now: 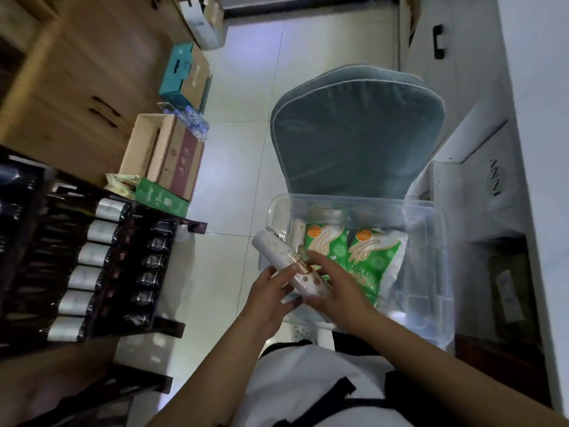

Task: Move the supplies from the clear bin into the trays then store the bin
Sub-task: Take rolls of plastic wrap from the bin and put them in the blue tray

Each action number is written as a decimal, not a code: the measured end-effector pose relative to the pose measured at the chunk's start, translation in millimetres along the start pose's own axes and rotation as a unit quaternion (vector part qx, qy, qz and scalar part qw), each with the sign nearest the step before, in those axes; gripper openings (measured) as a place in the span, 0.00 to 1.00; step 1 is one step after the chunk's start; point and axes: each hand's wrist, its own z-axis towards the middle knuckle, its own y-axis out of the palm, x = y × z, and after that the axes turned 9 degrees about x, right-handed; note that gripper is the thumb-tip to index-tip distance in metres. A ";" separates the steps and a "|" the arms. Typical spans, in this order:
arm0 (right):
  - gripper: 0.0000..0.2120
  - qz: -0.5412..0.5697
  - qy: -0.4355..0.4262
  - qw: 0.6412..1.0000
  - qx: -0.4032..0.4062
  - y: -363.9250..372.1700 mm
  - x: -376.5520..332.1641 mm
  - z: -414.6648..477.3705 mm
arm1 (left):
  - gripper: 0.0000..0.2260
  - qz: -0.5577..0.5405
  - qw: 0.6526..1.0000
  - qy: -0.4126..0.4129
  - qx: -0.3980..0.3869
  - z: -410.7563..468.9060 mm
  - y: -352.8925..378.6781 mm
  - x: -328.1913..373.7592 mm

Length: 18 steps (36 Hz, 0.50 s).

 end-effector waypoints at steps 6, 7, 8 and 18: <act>0.36 0.054 0.029 0.998 0.009 -17.6 -9.7 10.5 | 0.21 -0.039 0.999 0.022 -0.006 1.0 -10.1 15.5; 0.34 0.050 0.045 0.997 0.023 -21.5 -9.0 11.6 | 0.20 -0.039 0.999 0.025 0.005 2.1 -12.8 17.4; 0.31 0.043 0.066 0.996 0.034 -25.5 -6.3 12.7 | 0.20 -0.039 0.999 0.029 0.019 3.3 -16.0 18.9; 0.26 -0.118 0.264 0.956 -0.041 -24.2 48.8 47.8 | 0.19 -0.102 0.988 0.013 0.117 19.1 -67.0 -8.1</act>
